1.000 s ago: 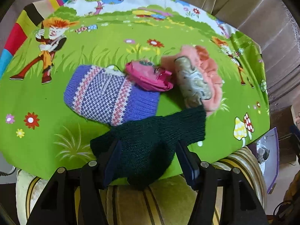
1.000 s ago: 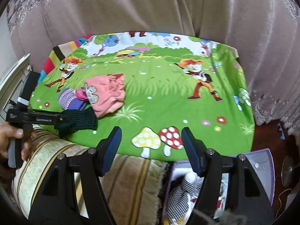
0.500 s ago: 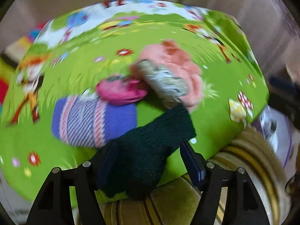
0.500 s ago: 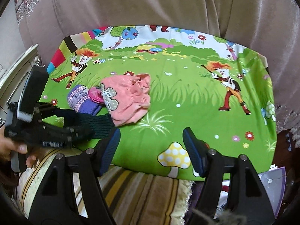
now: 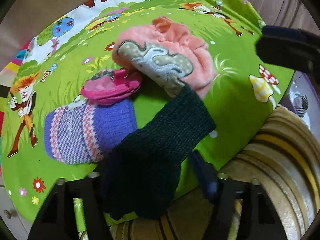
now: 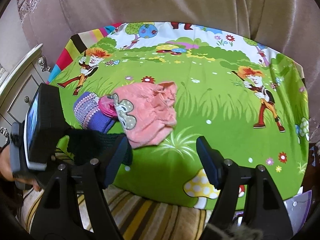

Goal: Organize soft objects
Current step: 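Grasp the dark green knit sock with the left tool while the right tool grasps the pink plush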

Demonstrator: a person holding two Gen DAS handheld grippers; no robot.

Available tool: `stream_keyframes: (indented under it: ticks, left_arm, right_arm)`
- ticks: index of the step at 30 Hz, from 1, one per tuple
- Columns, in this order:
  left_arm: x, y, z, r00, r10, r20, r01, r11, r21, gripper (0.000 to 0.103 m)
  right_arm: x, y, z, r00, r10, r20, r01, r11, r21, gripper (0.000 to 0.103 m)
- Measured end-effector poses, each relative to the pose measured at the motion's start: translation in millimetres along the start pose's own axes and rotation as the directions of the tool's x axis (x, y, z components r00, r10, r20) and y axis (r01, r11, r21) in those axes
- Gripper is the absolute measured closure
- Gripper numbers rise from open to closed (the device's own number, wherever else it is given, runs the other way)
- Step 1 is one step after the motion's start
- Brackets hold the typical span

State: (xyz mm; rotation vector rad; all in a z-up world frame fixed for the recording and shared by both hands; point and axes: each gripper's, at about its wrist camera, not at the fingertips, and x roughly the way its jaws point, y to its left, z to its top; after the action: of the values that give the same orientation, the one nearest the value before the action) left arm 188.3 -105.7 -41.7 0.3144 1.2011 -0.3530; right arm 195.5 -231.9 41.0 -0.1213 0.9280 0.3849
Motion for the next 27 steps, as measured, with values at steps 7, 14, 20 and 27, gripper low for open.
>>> stream_keyframes:
  ticks: [7, 14, 20, 27]
  left_arm:
    - [-10.5, 8.8, -12.3, 0.999, -0.044, 0.03, 0.045, 0.999, -0.029, 0.083]
    - [-24.2, 19.7, -29.4, 0.984, -0.161, 0.074, 0.169, 0.979, -0.115, 0.088]
    - [-41.2, 24.1, -47.3, 0.978, -0.168, 0.125, 0.188, 0.967, -0.171, 0.088]
    - [-53.6, 31.2, -61.6, 0.973, -0.148, 0.174, 0.187, 0.955, -0.23, 0.088]
  right_arm:
    - [23.0, 16.2, 8.4, 0.999, 0.026, -0.033, -0.026, 0.999, -0.018, 0.028]
    - [48.6, 27.1, 17.2, 0.997, 0.043, -0.069, -0.045, 0.999, -0.021, 0.027]
    - [76.7, 35.4, 24.3, 0.994, 0.01, -0.112, -0.013, 1.0, -0.027, 0.027]
    - [90.5, 31.5, 24.6, 0.99, -0.031, -0.138, 0.027, 0.999, -0.028, 0.072]
